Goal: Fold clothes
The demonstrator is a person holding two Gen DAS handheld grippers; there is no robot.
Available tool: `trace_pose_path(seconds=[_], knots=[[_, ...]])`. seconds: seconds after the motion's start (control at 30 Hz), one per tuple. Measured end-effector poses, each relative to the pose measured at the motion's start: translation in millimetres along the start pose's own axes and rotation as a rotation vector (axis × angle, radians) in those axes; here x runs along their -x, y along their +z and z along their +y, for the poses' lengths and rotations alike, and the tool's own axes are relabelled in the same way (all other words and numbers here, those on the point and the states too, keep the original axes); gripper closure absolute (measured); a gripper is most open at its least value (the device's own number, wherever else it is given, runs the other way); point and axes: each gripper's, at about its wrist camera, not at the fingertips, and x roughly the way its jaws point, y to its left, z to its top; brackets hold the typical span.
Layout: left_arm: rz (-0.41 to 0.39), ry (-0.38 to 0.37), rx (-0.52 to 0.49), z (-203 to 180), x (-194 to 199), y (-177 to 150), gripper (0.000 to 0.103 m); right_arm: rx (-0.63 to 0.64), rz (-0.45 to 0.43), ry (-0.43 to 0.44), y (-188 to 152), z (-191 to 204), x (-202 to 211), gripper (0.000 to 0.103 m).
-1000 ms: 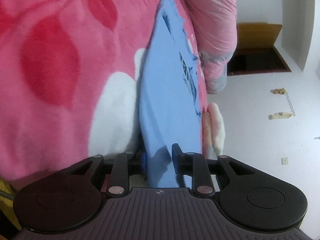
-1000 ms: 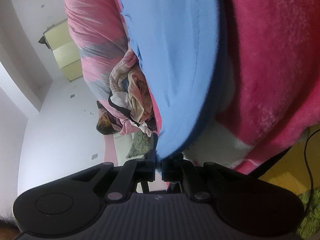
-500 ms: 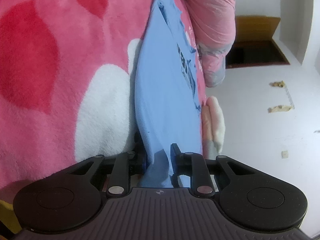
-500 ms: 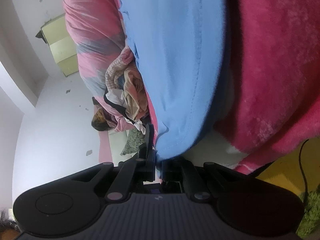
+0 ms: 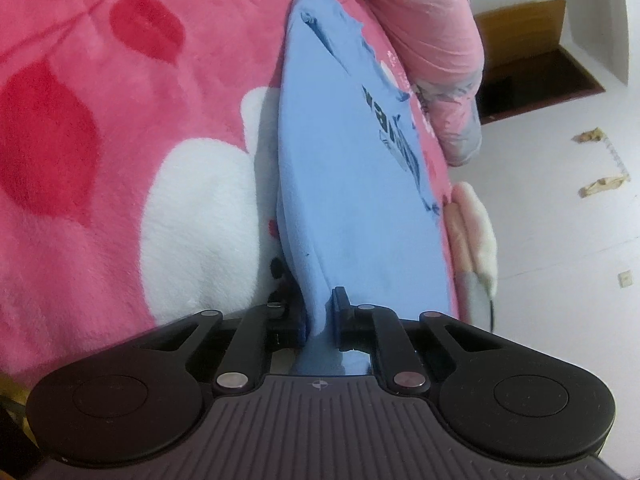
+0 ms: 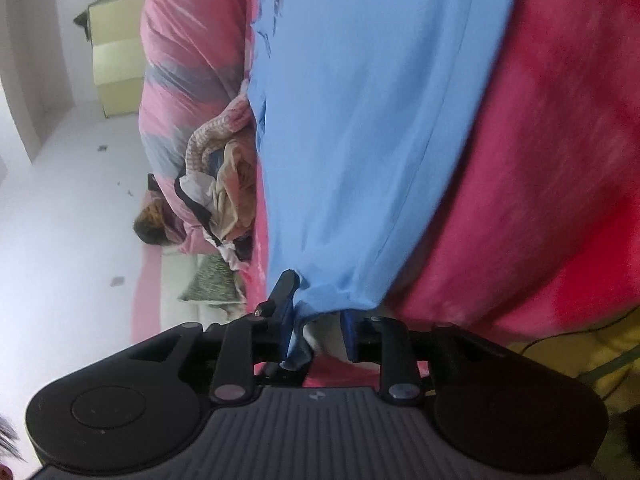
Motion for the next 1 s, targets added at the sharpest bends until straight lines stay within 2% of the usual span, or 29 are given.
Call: trace_pose_path(seconds=[0.1, 0.27, 0.4, 0.5, 0.57, 0.67, 0.73, 0.83, 1.0], knots=[[-0.005, 0.021, -0.012, -3.4, 1.3, -0.7, 0.093, 0.055, -0.004, -0.022, -0.3, 3.5, 16.2, 0.070], [-0.016, 0.058, -0.052, -10.7, 2.0, -2.7, 0.093, 0.205, -0.005, -0.087, -3.7, 17.9, 46.6, 0.069], [-0.034, 0.085, -0.083, -18.1, -1.2, -6.1, 0.093, 0.350, -0.061, -0.136, -2.1, 38.4, 83.3, 0.069], [-0.038, 0.111, -0.110, -22.3, -1.6, -7.9, 0.093, 0.419, -0.172, -0.147, 8.6, 52.4, 125.5, 0.069], [-0.038, 0.127, -0.117, -24.7, -1.7, -8.0, 0.093, 0.440, -0.298, -0.174, 24.3, 56.5, 168.6, 0.069], [-0.043, 0.148, -0.121, -27.2, -2.3, -8.8, 0.093, 0.432, -0.486, -0.221, 49.6, 56.1, 230.9, 0.069], [-0.049, 0.161, -0.122, -28.6, -2.4, -10.3, 0.093, 0.411, -0.543, -0.251, 70.9, 52.7, 259.1, 0.069], [-0.060, 0.180, -0.128, -30.4, -0.9, -12.9, 0.093, 0.421, -0.528, -0.294, 102.4, 51.1, 268.6, 0.069], [-0.068, 0.201, -0.139, -33.8, -0.1, -16.1, 0.093, 0.422, -0.422, -0.316, 159.9, 43.8, 242.6, 0.069]])
